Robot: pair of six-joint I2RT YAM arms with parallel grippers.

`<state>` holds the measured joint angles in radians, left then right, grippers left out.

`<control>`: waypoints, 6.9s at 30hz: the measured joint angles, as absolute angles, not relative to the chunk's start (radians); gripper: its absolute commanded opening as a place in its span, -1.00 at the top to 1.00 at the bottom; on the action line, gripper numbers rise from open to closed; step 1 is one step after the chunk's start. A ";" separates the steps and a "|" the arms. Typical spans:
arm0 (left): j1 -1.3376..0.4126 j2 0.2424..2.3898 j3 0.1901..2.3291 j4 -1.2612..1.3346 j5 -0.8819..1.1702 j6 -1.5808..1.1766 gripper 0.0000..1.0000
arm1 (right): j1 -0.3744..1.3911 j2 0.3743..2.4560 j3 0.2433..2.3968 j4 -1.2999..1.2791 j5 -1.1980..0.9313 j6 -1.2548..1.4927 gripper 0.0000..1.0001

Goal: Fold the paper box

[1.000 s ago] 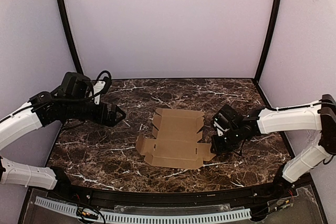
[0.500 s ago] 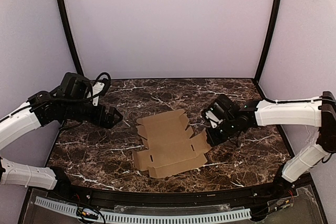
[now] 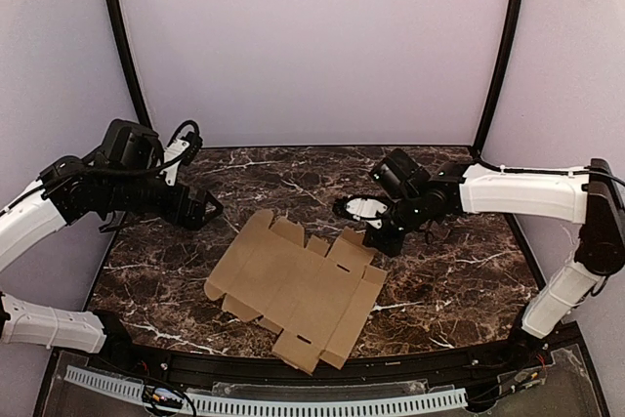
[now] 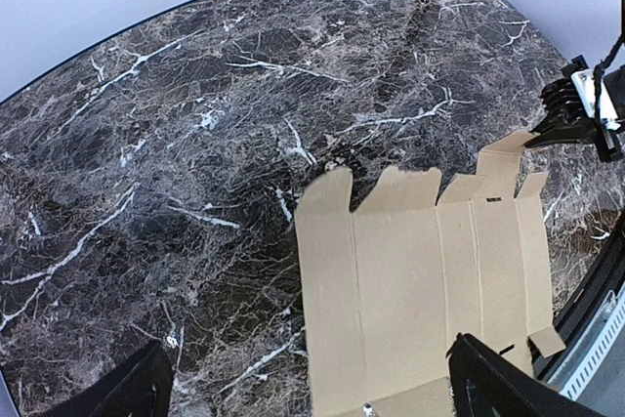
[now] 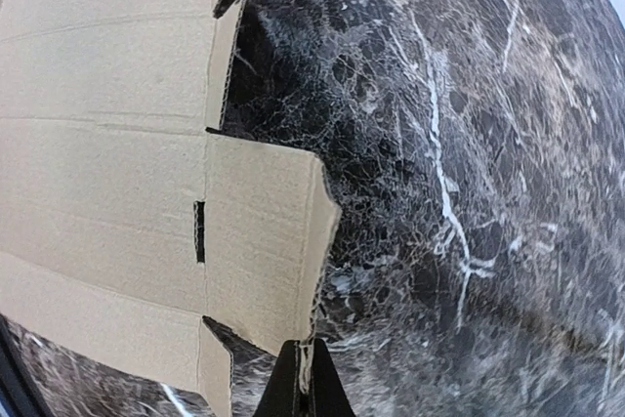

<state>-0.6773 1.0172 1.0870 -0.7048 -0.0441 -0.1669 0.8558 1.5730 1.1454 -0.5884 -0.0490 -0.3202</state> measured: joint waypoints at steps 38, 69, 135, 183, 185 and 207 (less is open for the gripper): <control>-0.677 1.109 1.095 -0.710 0.016 -0.168 -1.00 | 0.818 1.851 1.408 -0.369 0.056 -1.234 -0.04; -0.733 1.976 1.713 -0.616 0.186 0.080 -0.56 | 0.588 1.045 0.817 -0.281 0.010 0.022 -0.58; -0.744 1.897 1.427 -0.353 0.167 0.092 0.99 | 0.510 1.273 0.873 -0.324 -0.256 0.059 -0.67; -0.744 1.396 0.718 0.336 0.088 -0.118 0.99 | 0.511 1.662 1.098 -0.481 -0.714 -0.165 0.62; -0.744 1.396 0.718 0.335 0.087 -0.117 0.99 | 0.513 1.658 1.100 -0.481 -0.712 -0.166 0.63; -0.744 1.396 0.718 0.335 0.085 -0.115 0.99 | 0.541 1.610 1.156 -0.540 -0.645 -0.183 0.68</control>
